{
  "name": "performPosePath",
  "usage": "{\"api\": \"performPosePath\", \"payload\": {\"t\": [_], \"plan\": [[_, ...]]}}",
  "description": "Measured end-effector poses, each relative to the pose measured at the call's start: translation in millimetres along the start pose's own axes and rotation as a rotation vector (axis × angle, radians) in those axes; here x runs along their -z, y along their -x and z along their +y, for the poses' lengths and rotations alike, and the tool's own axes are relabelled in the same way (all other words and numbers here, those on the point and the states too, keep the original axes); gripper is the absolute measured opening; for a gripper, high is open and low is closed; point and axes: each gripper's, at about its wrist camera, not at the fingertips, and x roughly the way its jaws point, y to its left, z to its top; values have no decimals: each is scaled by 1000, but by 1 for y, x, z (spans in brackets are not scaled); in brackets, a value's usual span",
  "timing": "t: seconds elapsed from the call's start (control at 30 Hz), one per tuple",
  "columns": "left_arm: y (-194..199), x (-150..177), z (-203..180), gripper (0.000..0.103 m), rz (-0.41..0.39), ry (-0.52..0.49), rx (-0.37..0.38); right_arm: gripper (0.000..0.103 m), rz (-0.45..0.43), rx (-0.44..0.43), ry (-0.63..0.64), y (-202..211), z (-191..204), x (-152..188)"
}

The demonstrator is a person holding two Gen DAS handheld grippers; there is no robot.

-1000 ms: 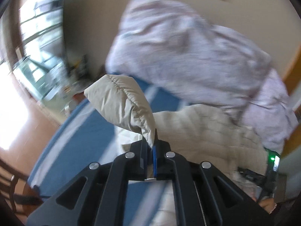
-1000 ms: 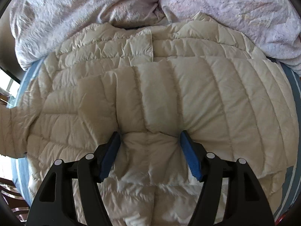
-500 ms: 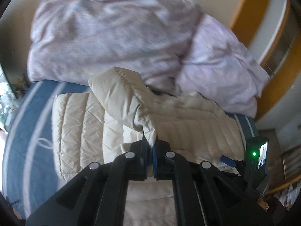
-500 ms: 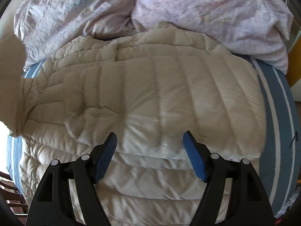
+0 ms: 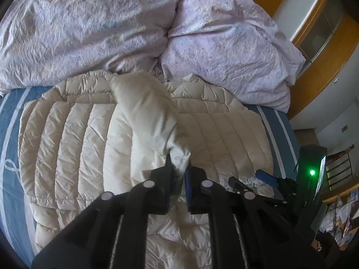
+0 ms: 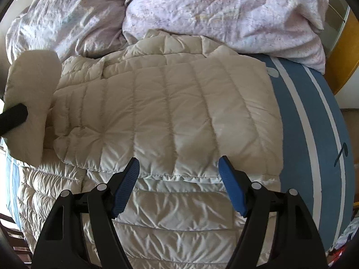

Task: Fold large clothes
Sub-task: 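Fold the held sleeve across the jacket body with the left gripper, release, then grasp the jacket hem with both grippers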

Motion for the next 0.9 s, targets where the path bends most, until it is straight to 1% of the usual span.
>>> {"api": "performPosePath", "payload": {"t": [0.07,0.13,0.23,0.3,0.37,0.4,0.47,0.57,0.63,0.73,0.8,0.87,0.9], "plan": [[2,0,7,31,-2,20,15,74,-7,-4,-1,1,-1,-2],[5,-2,14,40,-13,33,6,74,-18,-12,-1,3,1,-4],[8,-4,28,43,-15,52,-19,72,-42,-42,8,7,10,-10],[9,-4,42,43,-13,74,-45,63,-54,-72,18,8,19,-14],[8,-4,55,43,-6,93,-69,51,-61,-100,29,8,28,-18],[8,-3,60,43,-2,100,-80,48,-62,-113,37,8,34,-19],[7,0,70,43,5,111,-100,39,-59,-130,48,6,44,-21],[5,5,84,43,15,122,-129,34,-51,-170,62,3,61,-24],[4,9,93,43,23,127,-153,34,-47,-193,70,2,73,-25],[2,15,104,43,35,133,-181,34,-45,-206,82,-1,85,-27],[1,18,112,43,42,139,-196,32,-28,-193,90,-8,92,-28],[0,22,119,44,50,149,-205,24,5,-167,89,-19,93,-26],[0,23,121,44,52,153,-209,22,36,-147,81,-28,92,-25]]}}
